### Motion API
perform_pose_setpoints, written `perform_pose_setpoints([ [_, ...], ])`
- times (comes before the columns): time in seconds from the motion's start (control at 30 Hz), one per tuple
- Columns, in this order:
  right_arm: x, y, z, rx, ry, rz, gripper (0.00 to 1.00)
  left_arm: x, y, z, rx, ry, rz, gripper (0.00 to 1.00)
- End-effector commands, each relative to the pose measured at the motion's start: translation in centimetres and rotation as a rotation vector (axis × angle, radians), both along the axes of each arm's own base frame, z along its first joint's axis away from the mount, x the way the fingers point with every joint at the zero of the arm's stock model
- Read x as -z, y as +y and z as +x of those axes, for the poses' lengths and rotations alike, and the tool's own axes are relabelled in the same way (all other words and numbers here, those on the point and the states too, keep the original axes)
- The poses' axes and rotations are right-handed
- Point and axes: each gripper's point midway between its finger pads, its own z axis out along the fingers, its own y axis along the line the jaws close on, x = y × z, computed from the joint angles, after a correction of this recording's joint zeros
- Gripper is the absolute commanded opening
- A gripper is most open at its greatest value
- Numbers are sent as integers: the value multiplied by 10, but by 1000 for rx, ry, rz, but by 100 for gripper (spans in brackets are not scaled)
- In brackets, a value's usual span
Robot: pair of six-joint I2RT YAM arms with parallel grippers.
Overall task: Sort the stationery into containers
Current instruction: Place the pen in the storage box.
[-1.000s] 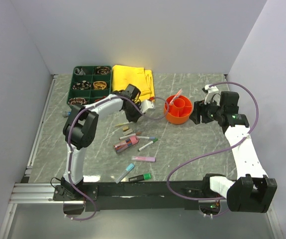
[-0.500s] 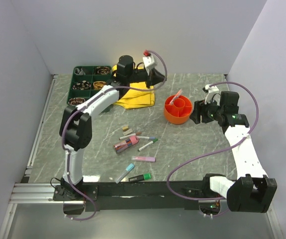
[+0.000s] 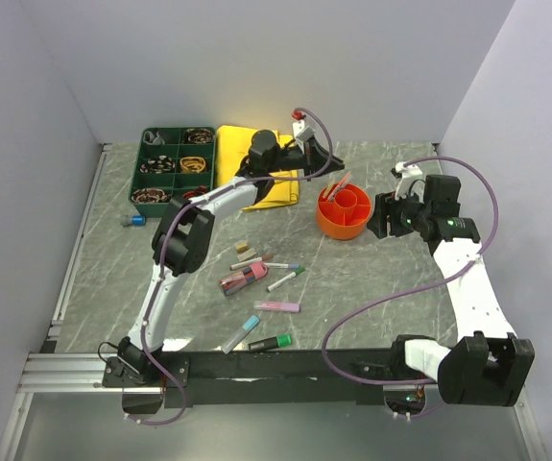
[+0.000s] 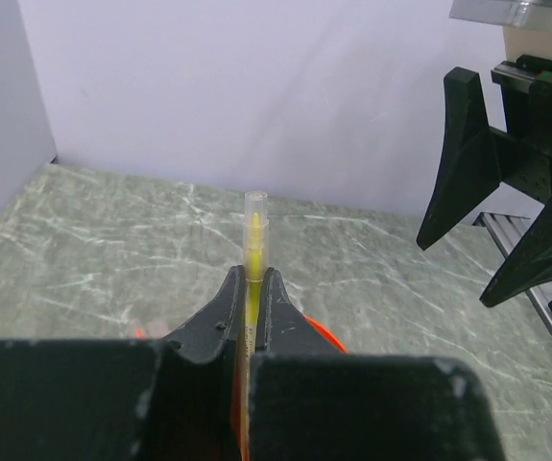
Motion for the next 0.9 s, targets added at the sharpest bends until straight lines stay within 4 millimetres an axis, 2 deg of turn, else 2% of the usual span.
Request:
perform_pose_setpoints([
  [0.0,-17,-2,9,2,-45,-20,69,-33,-6,-5,23,-88,-79,1],
  [0.03,-15,-2,9,1,-36,-20,69,-25,-8,-4,25,-76,-72,1],
  [0.23,-13,-4,13,8,-25,-25,70,-3,-11,5,19,-58,-56,1],
  [0.47,-12,-5,21,10,-16,-24,70,15,-8,12,14,-32,-38,2],
  [0.53,-12,-5,24,11,-16,-23,69,16,-6,14,12,-25,-36,12],
  [0.67,-12,-5,28,14,-17,-18,69,22,0,11,27,-18,-14,41],
  [0.8,-12,-4,31,15,-14,-11,69,17,11,10,20,-34,-8,47],
  [0.83,-14,-4,33,14,-21,-11,70,6,15,9,21,-40,-18,47],
  [0.87,-15,-3,34,13,-21,-6,70,3,19,8,18,-38,-20,49],
])
